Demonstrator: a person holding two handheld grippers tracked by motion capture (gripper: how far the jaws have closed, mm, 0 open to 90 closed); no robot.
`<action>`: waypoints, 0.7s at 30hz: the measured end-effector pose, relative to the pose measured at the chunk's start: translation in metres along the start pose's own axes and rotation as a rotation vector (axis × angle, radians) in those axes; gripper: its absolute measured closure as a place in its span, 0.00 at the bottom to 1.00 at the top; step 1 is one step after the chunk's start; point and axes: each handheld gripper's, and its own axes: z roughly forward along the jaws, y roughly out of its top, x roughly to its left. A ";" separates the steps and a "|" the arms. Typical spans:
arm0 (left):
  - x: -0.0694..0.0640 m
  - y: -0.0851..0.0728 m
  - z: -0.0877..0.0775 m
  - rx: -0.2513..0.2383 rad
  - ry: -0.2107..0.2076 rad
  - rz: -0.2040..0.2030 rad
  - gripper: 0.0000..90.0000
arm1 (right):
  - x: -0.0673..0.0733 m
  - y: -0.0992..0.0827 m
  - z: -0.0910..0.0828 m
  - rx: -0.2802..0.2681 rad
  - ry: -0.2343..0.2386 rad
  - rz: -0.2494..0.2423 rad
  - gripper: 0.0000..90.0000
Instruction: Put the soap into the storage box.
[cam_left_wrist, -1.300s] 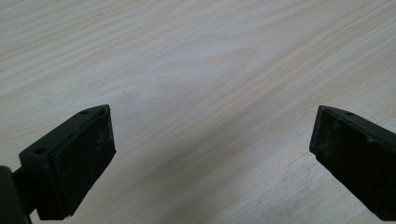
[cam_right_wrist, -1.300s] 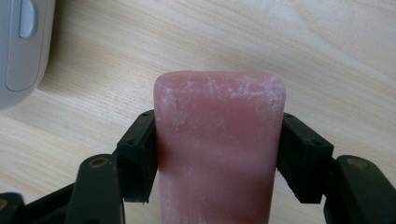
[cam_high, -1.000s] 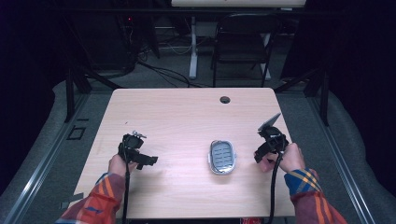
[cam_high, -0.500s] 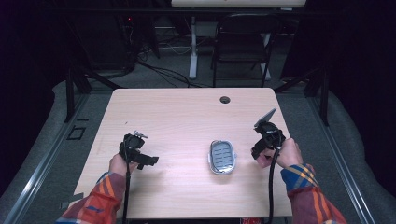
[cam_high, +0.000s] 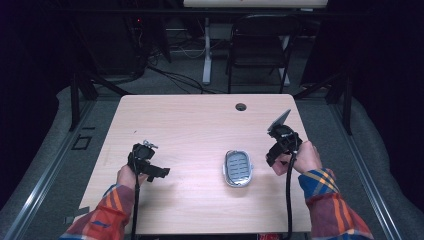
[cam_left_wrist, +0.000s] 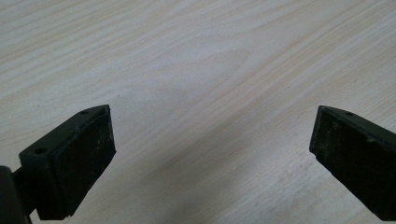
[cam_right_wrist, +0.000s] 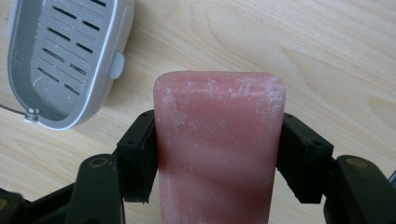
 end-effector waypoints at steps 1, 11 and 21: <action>0.000 0.000 0.000 0.000 -0.002 0.001 0.00 | 0.001 0.001 -0.001 0.001 -0.002 -0.004 0.41; 0.000 0.000 -0.001 -0.004 -0.011 0.006 0.00 | 0.009 0.009 -0.008 -0.007 0.009 -0.025 0.41; -0.002 0.000 -0.001 -0.010 -0.021 0.012 0.00 | 0.019 0.018 -0.018 0.008 -0.001 -0.060 0.41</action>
